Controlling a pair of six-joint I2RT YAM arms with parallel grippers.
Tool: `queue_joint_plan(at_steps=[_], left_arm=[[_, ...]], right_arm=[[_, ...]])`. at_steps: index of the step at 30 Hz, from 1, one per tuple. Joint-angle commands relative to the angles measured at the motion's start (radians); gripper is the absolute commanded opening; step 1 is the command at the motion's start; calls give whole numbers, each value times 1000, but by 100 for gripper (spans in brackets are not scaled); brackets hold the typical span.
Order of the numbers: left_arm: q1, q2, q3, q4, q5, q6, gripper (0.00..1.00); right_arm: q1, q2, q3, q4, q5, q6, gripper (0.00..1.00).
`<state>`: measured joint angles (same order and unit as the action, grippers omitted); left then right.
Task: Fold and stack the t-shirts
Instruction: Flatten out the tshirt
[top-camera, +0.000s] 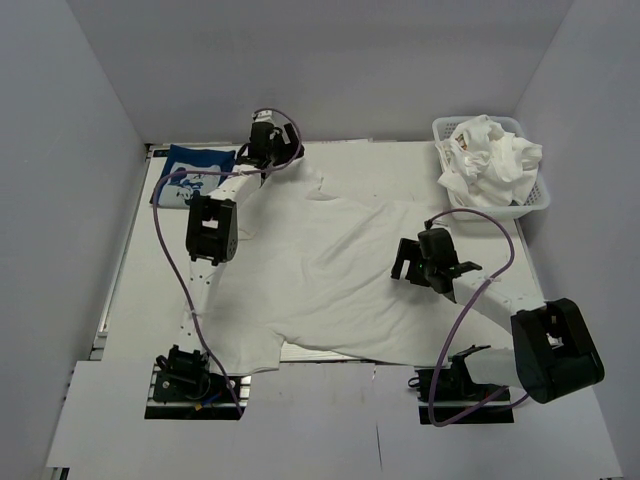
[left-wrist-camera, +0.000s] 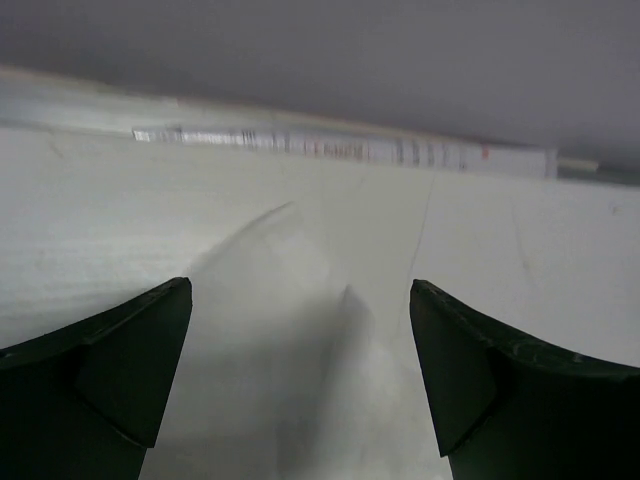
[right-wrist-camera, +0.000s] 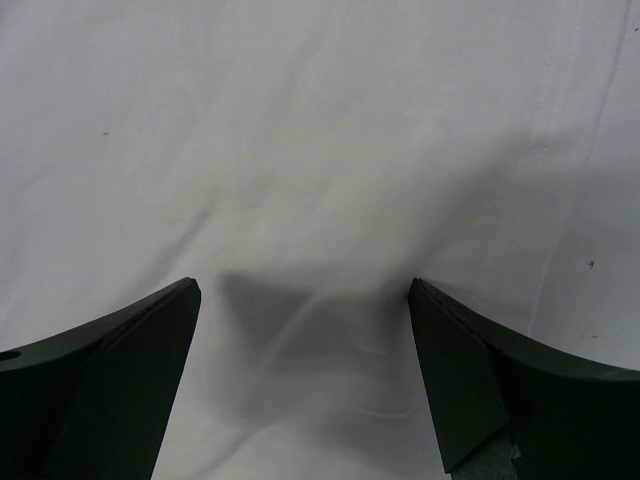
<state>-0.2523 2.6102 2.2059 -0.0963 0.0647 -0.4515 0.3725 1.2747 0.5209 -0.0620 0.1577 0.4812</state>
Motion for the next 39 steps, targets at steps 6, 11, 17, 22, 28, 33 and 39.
queue_joint_plan(at_steps=[6, 11, 17, 22, 28, 33, 39], left_arm=[[13, -217, 31, 40, 16, 43, 99], [-28, -537, -372, -189, 61, 152, 99], [-50, -737, -831, -297, 105, 73, 99], [-70, -747, -942, -246, 94, 63, 99], [-70, -668, -908, -276, -109, 51, 99], [-24, -632, -858, -256, -300, 33, 99], [25, -495, -626, -332, -480, -1, 99]], right_arm=[[3, -54, 27, -7, 39, -13, 90], [2, -83, 27, -9, 37, -21, 90], [-1, -95, 5, -19, 31, -22, 90], [-3, -71, -13, -19, 22, -1, 90], [-4, -70, -42, -22, 35, 26, 90], [-3, -60, -65, -35, 60, 54, 90], [-3, -37, -75, -64, 108, 85, 90]])
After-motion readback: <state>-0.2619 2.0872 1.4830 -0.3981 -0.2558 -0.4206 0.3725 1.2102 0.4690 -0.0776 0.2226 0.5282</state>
